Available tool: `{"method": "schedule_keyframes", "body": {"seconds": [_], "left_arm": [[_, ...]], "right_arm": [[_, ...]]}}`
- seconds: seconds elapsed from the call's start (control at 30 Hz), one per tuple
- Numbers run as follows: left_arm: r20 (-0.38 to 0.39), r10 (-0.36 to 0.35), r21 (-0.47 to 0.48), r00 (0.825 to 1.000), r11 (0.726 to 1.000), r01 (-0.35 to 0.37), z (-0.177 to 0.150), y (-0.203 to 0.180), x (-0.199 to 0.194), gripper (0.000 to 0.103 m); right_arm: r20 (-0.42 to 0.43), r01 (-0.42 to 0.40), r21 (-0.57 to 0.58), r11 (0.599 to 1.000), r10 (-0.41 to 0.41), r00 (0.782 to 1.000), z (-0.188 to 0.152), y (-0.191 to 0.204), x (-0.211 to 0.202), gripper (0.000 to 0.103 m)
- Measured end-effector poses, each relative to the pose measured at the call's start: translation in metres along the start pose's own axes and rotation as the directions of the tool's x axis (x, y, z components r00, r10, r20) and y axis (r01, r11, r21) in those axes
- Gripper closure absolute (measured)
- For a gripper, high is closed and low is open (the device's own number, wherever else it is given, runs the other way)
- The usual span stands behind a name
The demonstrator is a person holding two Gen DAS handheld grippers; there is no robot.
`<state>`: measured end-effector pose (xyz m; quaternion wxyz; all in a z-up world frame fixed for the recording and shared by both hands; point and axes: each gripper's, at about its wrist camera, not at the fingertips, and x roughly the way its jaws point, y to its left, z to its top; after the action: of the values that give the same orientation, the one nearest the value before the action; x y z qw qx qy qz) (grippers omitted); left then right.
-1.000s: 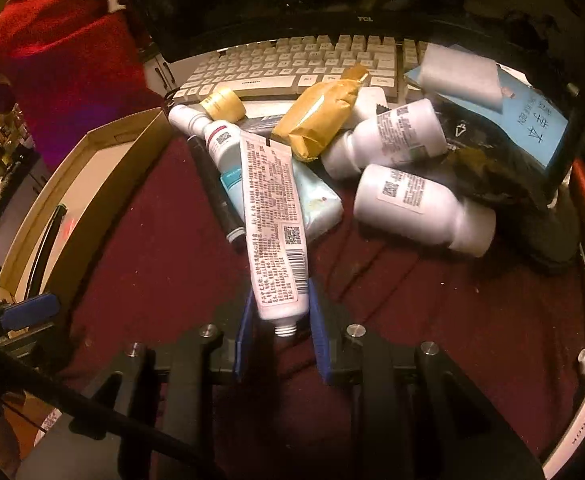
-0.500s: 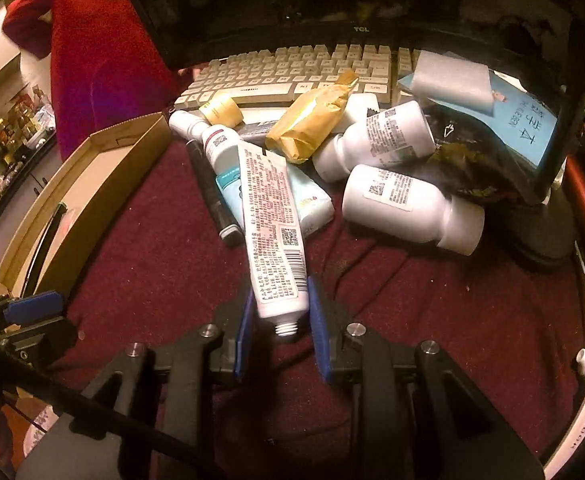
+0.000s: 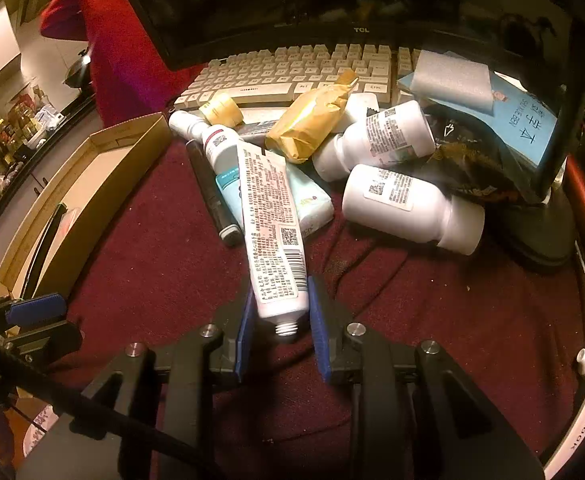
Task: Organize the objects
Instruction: 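Hold the white tube lifted in the right gripper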
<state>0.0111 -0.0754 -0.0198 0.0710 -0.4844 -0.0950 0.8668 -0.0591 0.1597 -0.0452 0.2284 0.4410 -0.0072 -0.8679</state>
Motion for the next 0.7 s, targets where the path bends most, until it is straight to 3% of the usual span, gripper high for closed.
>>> {"method": "schedule_keyframes", "body": {"seconds": [0.7], "left_arm": [[-0.014, -0.015, 0.016, 1.0, 1.0, 0.015, 0.014, -0.02, 0.008, 0.05]], "right_arm": [[0.004, -0.04, 0.035, 0.999, 0.04, 0.999, 0.0, -0.006, -0.001, 0.079]]}}
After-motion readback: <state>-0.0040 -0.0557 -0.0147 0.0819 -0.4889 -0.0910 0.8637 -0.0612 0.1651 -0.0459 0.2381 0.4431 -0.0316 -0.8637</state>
